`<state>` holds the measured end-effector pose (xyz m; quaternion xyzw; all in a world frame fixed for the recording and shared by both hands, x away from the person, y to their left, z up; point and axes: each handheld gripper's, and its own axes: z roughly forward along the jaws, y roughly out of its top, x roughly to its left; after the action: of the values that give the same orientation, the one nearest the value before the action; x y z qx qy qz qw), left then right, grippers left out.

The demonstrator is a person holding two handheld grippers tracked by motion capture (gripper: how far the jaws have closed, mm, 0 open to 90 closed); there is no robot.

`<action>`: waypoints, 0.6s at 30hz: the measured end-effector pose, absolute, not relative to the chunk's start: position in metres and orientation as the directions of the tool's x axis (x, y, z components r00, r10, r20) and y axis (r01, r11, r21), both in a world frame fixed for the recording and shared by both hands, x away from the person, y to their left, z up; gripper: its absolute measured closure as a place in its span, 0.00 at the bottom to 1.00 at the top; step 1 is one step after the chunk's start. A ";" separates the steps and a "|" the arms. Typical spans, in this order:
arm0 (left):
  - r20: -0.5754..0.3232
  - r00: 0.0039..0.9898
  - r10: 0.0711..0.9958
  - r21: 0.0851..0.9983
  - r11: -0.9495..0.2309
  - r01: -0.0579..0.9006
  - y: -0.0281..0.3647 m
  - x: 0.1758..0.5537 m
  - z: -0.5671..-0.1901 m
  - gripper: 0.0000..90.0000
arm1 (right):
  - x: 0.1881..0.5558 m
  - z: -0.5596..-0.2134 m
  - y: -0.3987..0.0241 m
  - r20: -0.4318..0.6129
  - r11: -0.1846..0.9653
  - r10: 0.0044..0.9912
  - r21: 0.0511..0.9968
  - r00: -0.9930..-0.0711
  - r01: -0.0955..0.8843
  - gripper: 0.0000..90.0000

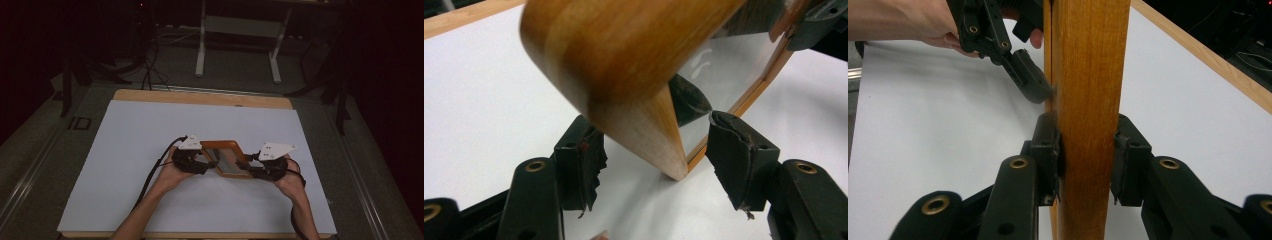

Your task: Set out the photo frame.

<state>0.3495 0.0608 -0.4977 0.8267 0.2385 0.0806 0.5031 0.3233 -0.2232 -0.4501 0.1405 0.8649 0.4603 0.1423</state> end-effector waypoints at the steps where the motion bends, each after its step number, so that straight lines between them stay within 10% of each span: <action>1: -0.099 0.881 0.463 0.872 -0.387 0.301 0.058 0.349 -0.497 0.50 | 0.324 -0.450 -0.224 -0.117 0.536 0.375 0.836 -0.919 0.113 0.76; 18: -0.054 0.907 0.418 0.866 -0.433 0.251 0.052 0.341 -0.489 0.69 | 0.329 -0.453 -0.233 -0.126 0.587 0.420 0.793 -0.899 0.163 0.69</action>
<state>0.3410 0.0516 -0.4890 0.8421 0.1985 0.0847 0.4943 0.3294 -0.2328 -0.4526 0.1660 0.8778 0.4230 0.1516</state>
